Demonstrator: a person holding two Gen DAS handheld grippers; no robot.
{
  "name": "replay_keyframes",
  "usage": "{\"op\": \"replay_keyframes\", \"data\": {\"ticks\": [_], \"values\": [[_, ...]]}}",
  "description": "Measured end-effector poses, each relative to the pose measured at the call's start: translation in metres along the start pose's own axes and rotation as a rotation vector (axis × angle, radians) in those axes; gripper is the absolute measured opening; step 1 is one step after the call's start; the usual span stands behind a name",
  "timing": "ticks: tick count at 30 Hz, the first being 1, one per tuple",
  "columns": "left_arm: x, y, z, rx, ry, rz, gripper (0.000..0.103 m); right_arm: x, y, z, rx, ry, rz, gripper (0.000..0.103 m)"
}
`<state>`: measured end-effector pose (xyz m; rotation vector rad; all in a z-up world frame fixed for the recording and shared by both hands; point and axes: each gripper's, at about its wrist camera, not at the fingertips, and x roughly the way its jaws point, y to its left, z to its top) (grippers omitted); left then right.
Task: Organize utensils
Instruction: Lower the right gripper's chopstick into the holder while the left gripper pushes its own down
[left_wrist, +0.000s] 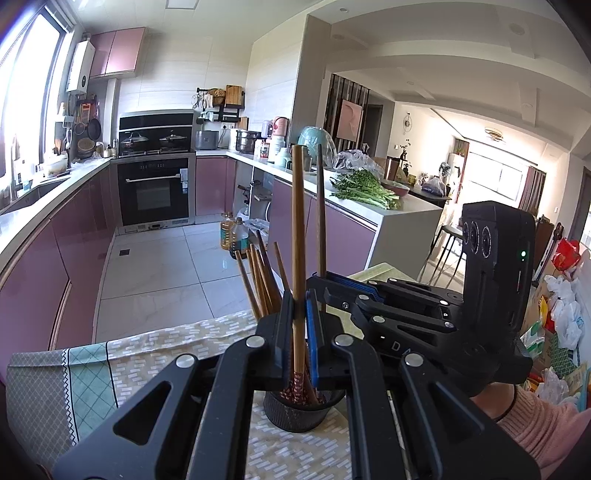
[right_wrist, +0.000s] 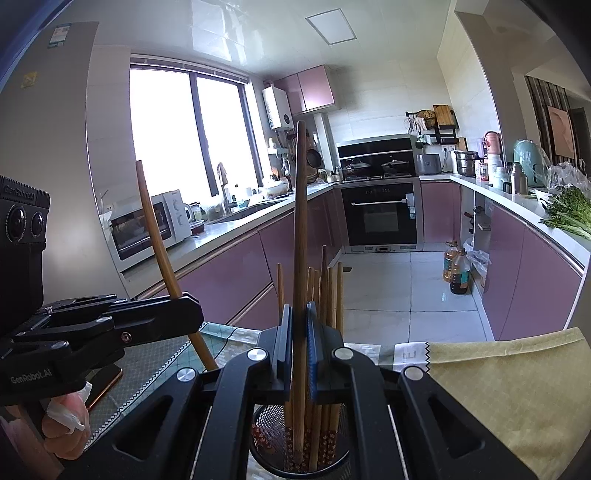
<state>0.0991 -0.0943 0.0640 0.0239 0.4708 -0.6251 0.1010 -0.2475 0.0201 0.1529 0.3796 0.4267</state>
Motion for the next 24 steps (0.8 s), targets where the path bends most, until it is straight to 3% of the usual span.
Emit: {"op": "replay_keyframes", "data": {"ticks": [24], "values": [[0.023, 0.006, -0.008, 0.006, 0.079, -0.01, 0.008, 0.013, -0.005, -0.014, 0.012, 0.044, 0.0, 0.006]]}}
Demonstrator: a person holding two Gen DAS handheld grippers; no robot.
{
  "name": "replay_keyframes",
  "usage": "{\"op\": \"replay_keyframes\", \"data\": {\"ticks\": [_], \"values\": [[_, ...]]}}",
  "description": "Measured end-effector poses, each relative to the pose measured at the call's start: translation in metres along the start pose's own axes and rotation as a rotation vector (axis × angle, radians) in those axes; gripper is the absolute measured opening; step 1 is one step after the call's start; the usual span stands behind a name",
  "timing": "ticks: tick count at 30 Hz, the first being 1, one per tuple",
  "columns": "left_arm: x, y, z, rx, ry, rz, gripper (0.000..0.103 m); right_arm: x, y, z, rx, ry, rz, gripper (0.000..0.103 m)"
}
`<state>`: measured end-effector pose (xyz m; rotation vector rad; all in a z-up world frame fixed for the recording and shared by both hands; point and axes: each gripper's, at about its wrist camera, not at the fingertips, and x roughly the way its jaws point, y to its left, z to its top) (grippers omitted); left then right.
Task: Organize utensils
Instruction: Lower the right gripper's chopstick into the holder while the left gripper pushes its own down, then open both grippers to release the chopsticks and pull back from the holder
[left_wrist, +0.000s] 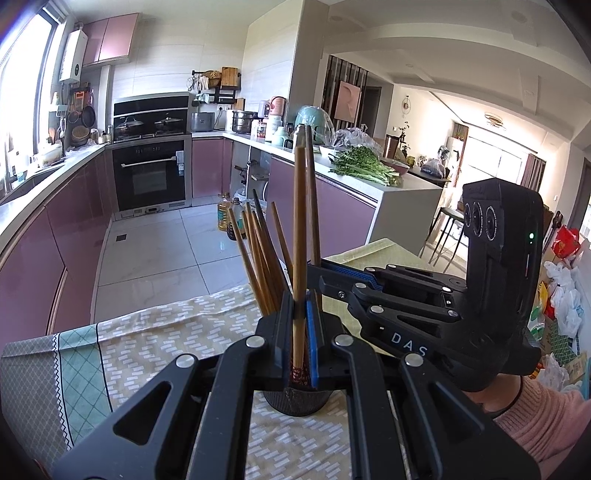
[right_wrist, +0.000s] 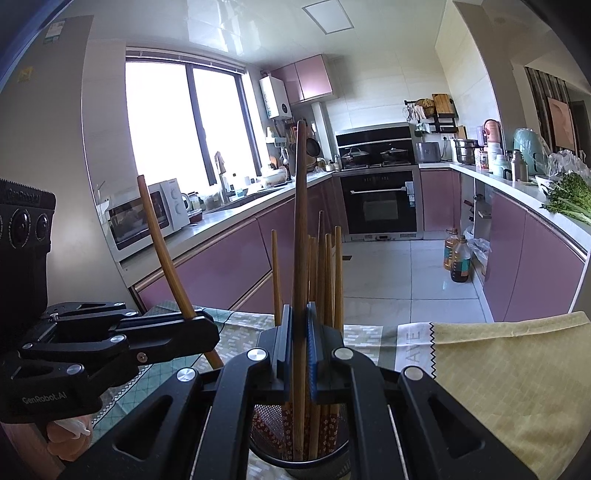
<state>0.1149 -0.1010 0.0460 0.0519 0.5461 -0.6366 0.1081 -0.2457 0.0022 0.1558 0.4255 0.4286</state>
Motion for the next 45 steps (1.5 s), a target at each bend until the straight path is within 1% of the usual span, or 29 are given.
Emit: {"op": "replay_keyframes", "data": {"ticks": [10, 16, 19, 23, 25, 27, 28, 29, 30, 31, 32, 33, 34, 35, 36, 37, 38, 39, 40, 41, 43, 45], "values": [[0.006, 0.001, -0.006, -0.001, 0.028, -0.004, 0.008, 0.003, -0.002, -0.006, -0.005, 0.023, -0.004, 0.006], [0.018, 0.008, -0.006, -0.019, 0.058, -0.005, 0.008, 0.008, -0.001, -0.012, -0.005, 0.061, -0.004, 0.006], [0.027, 0.013, -0.01, -0.031, 0.077, 0.0, 0.01, 0.01, -0.003, -0.015, 0.003, 0.073, -0.008, 0.008], [0.034, 0.015, -0.016, -0.039, 0.091, 0.007, 0.015, 0.008, -0.003, -0.017, 0.011, 0.078, -0.005, 0.01], [0.034, 0.016, -0.019, -0.037, 0.09, 0.008, 0.019, 0.006, -0.003, -0.018, 0.012, 0.078, -0.003, 0.011], [0.032, 0.017, -0.022, -0.041, 0.083, 0.008, 0.026, 0.004, -0.002, -0.018, 0.011, 0.079, 0.002, 0.014], [0.03, 0.018, -0.025, -0.045, 0.077, 0.013, 0.028, 0.001, -0.001, -0.019, 0.009, 0.075, 0.007, 0.018], [0.026, 0.02, -0.027, -0.052, 0.068, 0.02, 0.034, -0.002, 0.001, -0.02, 0.007, 0.072, 0.01, 0.024], [0.022, 0.022, -0.03, -0.061, 0.057, 0.028, 0.04, -0.006, 0.003, -0.021, 0.002, 0.067, 0.012, 0.027], [0.017, 0.025, -0.032, -0.075, 0.039, 0.04, 0.042, -0.01, 0.005, -0.023, -0.003, 0.061, 0.014, 0.036], [0.011, 0.028, -0.036, -0.086, 0.023, 0.054, 0.048, -0.013, 0.007, -0.024, -0.008, 0.053, 0.013, 0.048], [0.007, 0.03, -0.039, -0.092, 0.008, 0.072, 0.055, -0.019, 0.009, -0.026, -0.015, 0.038, 0.005, 0.055], [0.001, 0.034, -0.043, -0.099, -0.011, 0.104, 0.06, -0.023, 0.012, -0.027, -0.021, 0.022, -0.011, 0.07], [-0.004, 0.038, -0.048, -0.114, -0.027, 0.142, 0.071, -0.028, 0.015, -0.03, -0.03, 0.003, -0.038, 0.082], [-0.009, 0.043, -0.052, -0.13, -0.034, 0.172, 0.076, -0.032, 0.016, -0.033, -0.04, -0.007, -0.062, 0.086], [-0.014, 0.047, -0.056, -0.147, -0.041, 0.197, 0.077, -0.034, 0.018, -0.035, -0.044, -0.01, -0.075, 0.088], [-0.019, 0.051, -0.061, -0.16, -0.047, 0.212, 0.082, -0.036, 0.018, -0.037, -0.043, -0.011, -0.079, 0.089], [-0.023, 0.053, -0.064, -0.166, -0.055, 0.233, 0.091, -0.037, 0.019, -0.039, -0.043, -0.012, -0.079, 0.09], [-0.029, 0.054, -0.068, -0.167, -0.068, 0.264, 0.095, -0.039, 0.021, -0.041, -0.049, -0.016, -0.086, 0.091], [-0.035, 0.054, -0.071, -0.164, -0.082, 0.289, 0.097, -0.041, 0.024, -0.044, -0.061, -0.023, -0.095, 0.094], [-0.044, 0.052, -0.076, -0.152, -0.099, 0.326, 0.097, -0.045, 0.032, -0.047, -0.086, -0.041, -0.108, 0.096], [-0.053, 0.048, -0.081, -0.139, -0.123, 0.364, 0.097, -0.051, 0.037, -0.05, -0.089, -0.059, -0.109, 0.096]]}}
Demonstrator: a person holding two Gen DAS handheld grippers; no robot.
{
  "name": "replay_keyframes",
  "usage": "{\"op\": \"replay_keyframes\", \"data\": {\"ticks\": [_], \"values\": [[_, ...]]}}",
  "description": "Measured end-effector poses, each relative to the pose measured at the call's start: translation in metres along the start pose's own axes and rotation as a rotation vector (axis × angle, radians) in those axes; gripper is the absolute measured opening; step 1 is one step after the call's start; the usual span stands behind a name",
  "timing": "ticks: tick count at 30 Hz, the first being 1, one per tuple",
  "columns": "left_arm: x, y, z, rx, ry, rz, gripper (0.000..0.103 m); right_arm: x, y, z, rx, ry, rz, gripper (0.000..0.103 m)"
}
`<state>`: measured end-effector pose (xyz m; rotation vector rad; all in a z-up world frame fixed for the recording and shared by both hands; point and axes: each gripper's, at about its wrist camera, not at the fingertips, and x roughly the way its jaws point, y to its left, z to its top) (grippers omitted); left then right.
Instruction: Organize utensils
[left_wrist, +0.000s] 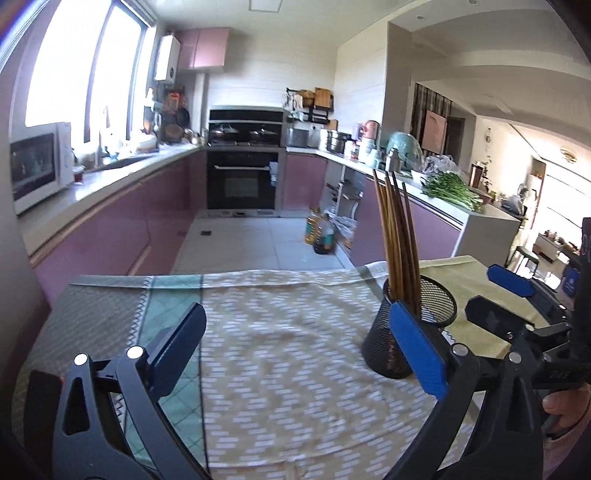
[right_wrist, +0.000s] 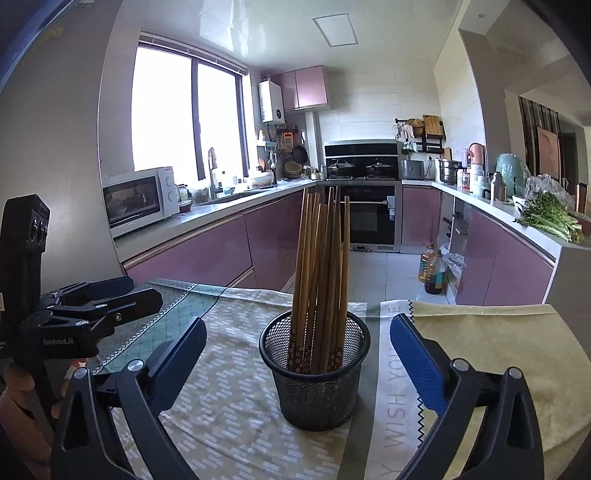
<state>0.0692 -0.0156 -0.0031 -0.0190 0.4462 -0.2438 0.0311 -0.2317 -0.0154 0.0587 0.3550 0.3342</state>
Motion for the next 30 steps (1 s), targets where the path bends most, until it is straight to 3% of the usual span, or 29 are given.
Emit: {"op": "replay_keyframes", "data": {"ticks": [12, 30], "values": [[-0.045, -0.007, -0.016, 0.024, -0.11, 0.102, 0.097, -0.029, 0.015, -0.013, -0.012, -0.08, -0.069, 0.096], [-0.069, -0.013, -0.023, 0.027, -0.187, 0.146, 0.097, -0.037, 0.022, -0.021, -0.017, -0.113, -0.076, 0.096]]}}
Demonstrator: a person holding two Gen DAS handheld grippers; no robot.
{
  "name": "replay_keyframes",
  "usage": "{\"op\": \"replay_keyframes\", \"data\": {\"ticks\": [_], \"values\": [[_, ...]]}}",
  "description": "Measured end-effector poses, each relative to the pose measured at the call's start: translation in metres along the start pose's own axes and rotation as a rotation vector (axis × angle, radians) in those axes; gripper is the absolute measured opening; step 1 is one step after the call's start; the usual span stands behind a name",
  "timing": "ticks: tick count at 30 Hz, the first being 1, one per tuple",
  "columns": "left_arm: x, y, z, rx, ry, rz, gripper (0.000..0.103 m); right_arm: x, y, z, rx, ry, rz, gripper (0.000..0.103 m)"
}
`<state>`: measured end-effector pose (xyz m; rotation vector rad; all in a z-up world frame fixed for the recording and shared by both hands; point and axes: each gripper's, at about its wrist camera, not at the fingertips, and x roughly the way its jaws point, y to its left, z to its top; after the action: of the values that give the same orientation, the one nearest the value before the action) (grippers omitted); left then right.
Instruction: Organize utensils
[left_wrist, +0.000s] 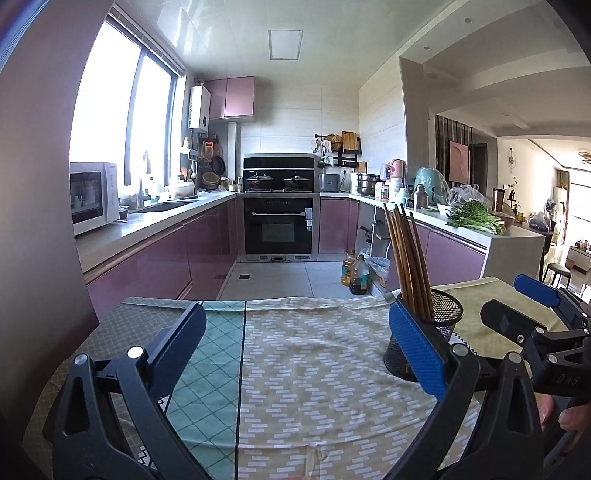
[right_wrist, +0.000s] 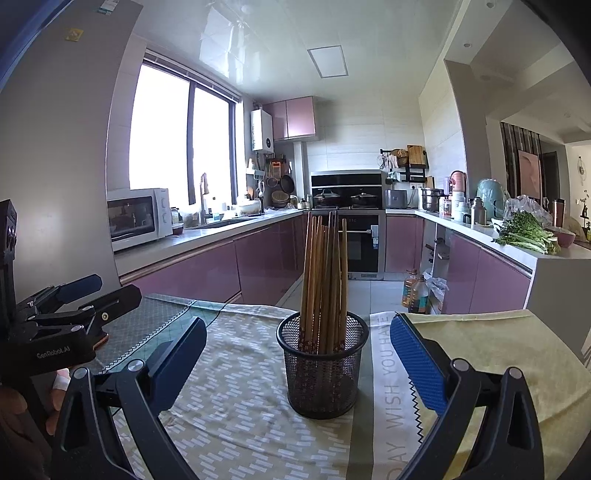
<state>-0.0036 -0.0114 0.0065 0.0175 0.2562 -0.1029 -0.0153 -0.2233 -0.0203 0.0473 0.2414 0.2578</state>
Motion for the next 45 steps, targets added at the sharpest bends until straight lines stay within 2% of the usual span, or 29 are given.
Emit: {"op": "replay_keyframes", "data": {"ticks": [14, 45], "values": [[-0.0072, -0.0034, 0.0001, 0.012, -0.039, 0.017, 0.097, -0.0013, 0.0013, -0.0003, 0.007, -0.018, -0.008, 0.096], [-0.0095, -0.0037, 0.0001, 0.01, -0.043, 0.023, 0.097, -0.0014, 0.0011, 0.0, 0.015, -0.033, -0.011, 0.096]]}}
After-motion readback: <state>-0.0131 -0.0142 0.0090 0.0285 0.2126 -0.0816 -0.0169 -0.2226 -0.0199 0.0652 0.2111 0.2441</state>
